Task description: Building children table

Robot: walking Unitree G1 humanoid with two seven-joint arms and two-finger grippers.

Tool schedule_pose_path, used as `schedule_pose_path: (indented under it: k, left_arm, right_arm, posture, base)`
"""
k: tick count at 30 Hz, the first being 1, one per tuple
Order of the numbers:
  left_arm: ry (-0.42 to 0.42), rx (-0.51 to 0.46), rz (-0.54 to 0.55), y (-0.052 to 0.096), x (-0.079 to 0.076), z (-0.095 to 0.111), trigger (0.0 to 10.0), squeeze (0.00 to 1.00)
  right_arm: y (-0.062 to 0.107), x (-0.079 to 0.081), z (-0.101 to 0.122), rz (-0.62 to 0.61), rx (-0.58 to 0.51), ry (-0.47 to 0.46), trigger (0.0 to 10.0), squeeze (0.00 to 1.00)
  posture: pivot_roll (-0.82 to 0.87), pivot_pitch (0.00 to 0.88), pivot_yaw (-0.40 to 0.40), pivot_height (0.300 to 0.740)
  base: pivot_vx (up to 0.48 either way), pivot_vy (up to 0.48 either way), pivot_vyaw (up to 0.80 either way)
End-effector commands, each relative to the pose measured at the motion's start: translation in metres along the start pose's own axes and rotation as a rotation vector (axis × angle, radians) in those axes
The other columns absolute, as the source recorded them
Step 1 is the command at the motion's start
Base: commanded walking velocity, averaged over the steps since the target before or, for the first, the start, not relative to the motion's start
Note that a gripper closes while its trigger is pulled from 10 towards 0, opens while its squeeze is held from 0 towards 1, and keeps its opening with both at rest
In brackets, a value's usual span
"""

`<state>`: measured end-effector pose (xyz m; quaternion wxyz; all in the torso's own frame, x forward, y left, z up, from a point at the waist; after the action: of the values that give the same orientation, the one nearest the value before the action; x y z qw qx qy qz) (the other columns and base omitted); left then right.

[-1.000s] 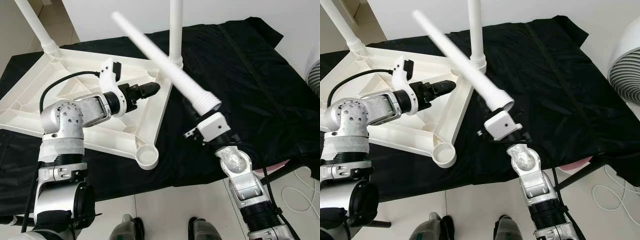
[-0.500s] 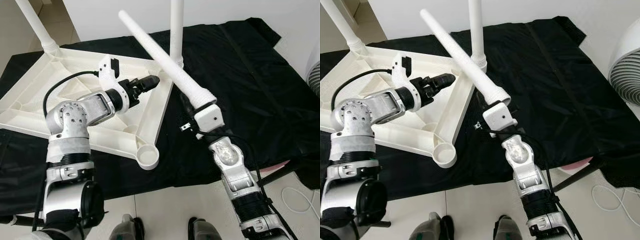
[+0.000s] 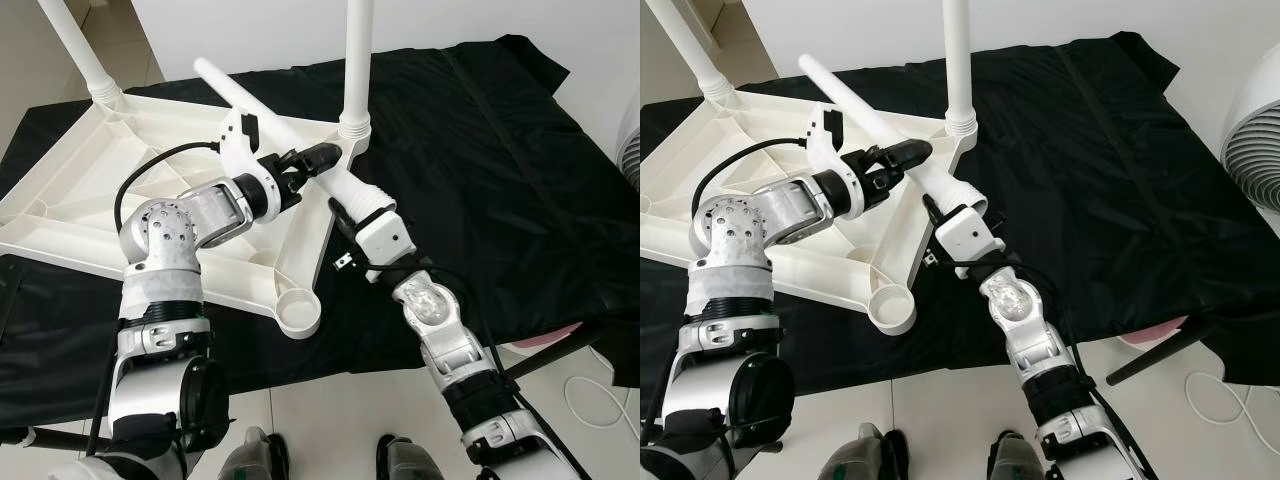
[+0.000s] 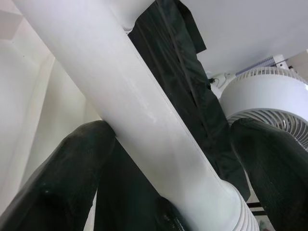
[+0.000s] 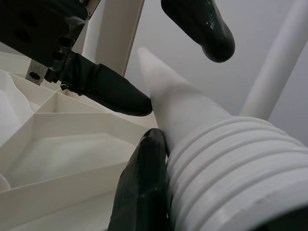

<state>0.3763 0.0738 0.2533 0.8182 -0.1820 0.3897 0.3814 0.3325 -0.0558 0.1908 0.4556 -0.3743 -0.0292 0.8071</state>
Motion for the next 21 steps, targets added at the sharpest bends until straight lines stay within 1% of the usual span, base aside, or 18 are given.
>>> schedule_pose_path:
  k: [1,2,3,7,8,13,15,18,20,21]
  left_arm:
    - [0.022,0.004,0.003,-0.003,0.001,-0.001,10.0,0.0]
    - [0.022,0.004,0.003,-0.003,0.001,-0.001,10.0,0.0]
    - [0.034,0.008,0.008,-0.005,0.002,-0.002,10.0,0.0]
    - [0.04,0.012,0.012,-0.006,0.003,-0.003,10.0,0.0]
    - [0.041,0.016,0.019,-0.007,0.004,-0.004,10.0,0.0]
    - [0.04,0.017,0.029,-0.008,0.006,-0.004,10.0,0.0]
    - [0.045,0.007,0.046,-0.009,0.009,0.002,10.0,0.0]
    - [0.045,-0.004,0.052,-0.008,0.01,0.006,10.0,0.0]
    - [0.049,-0.022,0.053,-0.007,0.01,0.016,10.0,0.0]
    - [0.049,-0.022,0.053,-0.007,0.01,0.016,10.0,0.0]
  right_arm:
    - [-0.005,0.01,0.013,0.046,-0.071,0.037,10.0,0.0]
    - [-0.005,0.01,0.013,0.046,-0.071,0.037,10.0,0.0]
    - [-0.005,0.012,0.017,0.052,-0.092,0.065,10.0,0.0]
    - [-0.005,0.013,0.02,0.055,-0.11,0.086,10.0,0.0]
    - [-0.004,0.014,0.023,0.054,-0.123,0.116,10.0,0.0]
    - [-0.003,0.014,0.025,0.047,-0.134,0.136,10.0,0.0]
    - [0.004,0.012,0.029,0.018,-0.144,0.174,10.0,0.0]
    - [0.009,0.01,0.029,-0.003,-0.144,0.191,10.0,0.0]
    - [0.021,0.008,0.029,-0.031,-0.138,0.231,10.0,0.0]
    - [0.021,0.008,0.029,-0.031,-0.138,0.231,10.0,0.0]
  posture:
    - [-0.09,0.12,0.109,0.74]
    - [-0.09,0.12,0.109,0.74]
    - [-0.09,0.12,0.109,0.74]
    - [-0.09,0.12,0.109,0.74]
    - [-0.1,0.125,0.111,0.74]
    - [-0.1,0.126,0.111,0.74]
    - [-0.1,0.128,0.111,0.74]
    - [-0.1,0.129,0.109,0.74]
    - [-0.11,0.131,0.11,0.74]
    - [-0.11,0.131,0.11,0.74]
  base:
    - [0.0,0.0,0.0]
    - [0.0,0.0,0.0]
    - [0.0,0.0,0.0]
    - [0.0,0.0,0.0]
    - [0.0,0.0,0.0]
    - [0.0,0.0,0.0]
    - [0.0,0.0,0.0]
    - [0.0,0.0,0.0]
    - [0.0,0.0,0.0]
    - [0.0,0.0,0.0]
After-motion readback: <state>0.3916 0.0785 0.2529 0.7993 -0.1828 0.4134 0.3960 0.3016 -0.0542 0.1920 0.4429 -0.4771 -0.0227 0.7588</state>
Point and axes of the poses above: a point about 5 cm out from each wrist's last joint towards the gripper, its own y axis pointing back from the gripper into the wrist, its own z axis along the axis of the wrist's last joint, x = y × z, the point moved 3 cm from there along -y, pointing out of the wrist towards the gripper, and after that the axes turned 6 degrees about y, right-handed, at the moved point
